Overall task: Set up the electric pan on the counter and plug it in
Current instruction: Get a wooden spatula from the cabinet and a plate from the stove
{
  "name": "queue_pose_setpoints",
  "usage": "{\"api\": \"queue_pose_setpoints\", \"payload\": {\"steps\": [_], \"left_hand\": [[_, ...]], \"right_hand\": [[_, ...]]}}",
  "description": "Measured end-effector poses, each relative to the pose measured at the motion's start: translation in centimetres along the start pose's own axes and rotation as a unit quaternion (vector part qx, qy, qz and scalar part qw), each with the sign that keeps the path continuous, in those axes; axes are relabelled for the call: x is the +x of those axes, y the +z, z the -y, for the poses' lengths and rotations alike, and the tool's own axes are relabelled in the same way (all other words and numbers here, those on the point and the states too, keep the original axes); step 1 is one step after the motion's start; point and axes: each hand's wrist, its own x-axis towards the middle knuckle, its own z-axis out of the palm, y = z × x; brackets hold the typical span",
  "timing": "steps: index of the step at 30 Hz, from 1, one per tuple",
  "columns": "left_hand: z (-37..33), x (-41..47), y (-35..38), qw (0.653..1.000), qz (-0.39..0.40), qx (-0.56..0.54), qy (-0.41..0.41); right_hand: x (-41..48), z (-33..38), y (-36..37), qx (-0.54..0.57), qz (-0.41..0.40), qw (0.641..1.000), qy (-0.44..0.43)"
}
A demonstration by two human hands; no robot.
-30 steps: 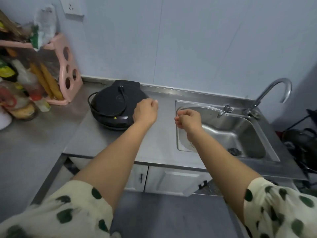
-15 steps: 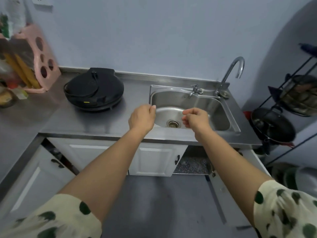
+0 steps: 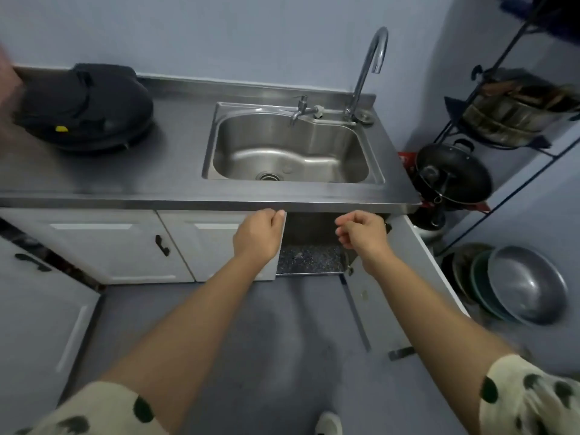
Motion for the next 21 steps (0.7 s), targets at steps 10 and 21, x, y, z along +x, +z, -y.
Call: {"api": "queue_pose_setpoints", "payload": {"steps": [10,21], "left_hand": [[0.7,4.6,17.7,0.998,0.012,-0.003,-0.060],[10.1,13.5,32.5,0.997,0.008,-0.047,-0.058]], "right_hand": [[13.6,-11.6,-2.5,-0.018,0.047,0.998,0.020],[26.2,-23.7,4.5,-0.005,0.087,0.996,0.029]]}}
